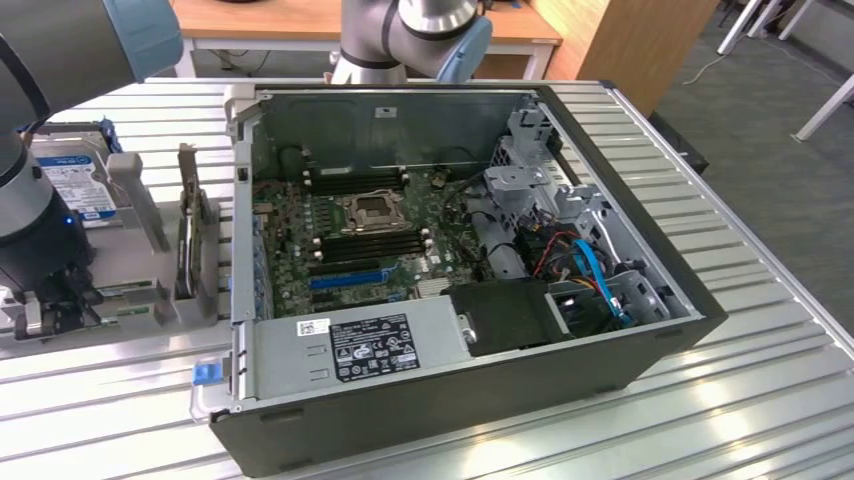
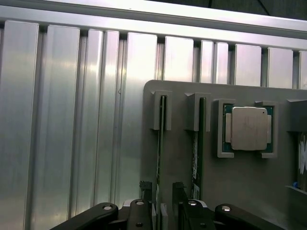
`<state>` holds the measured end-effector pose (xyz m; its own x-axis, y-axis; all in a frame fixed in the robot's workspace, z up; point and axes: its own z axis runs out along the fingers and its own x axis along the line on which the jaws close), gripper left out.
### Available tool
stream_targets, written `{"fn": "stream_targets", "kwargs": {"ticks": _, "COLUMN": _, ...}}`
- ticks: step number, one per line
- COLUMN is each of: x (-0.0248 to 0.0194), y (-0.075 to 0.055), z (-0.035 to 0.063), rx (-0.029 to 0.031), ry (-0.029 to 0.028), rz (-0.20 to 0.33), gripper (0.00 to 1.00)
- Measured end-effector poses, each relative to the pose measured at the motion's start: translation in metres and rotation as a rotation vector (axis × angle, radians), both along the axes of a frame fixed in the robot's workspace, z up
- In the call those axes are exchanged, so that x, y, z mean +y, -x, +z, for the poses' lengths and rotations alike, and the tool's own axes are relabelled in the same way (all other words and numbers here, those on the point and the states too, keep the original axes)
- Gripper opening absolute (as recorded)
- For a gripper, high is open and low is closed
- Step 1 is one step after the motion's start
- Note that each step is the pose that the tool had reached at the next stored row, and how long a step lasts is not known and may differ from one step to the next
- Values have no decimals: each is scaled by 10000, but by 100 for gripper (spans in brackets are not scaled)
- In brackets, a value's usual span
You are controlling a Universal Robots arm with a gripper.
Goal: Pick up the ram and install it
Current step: 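Pick up the ram and move it above insertion slot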
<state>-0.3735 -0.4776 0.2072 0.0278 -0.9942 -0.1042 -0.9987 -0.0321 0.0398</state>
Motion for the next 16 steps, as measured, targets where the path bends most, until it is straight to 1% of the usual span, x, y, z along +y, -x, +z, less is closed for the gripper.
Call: {"fn": "stream_targets", "kwargs": {"ticks": 16, "x": 26, "y": -1, "z": -18, "rx": -1, "ry": -4, "rz": 1, "gripper": 31}}
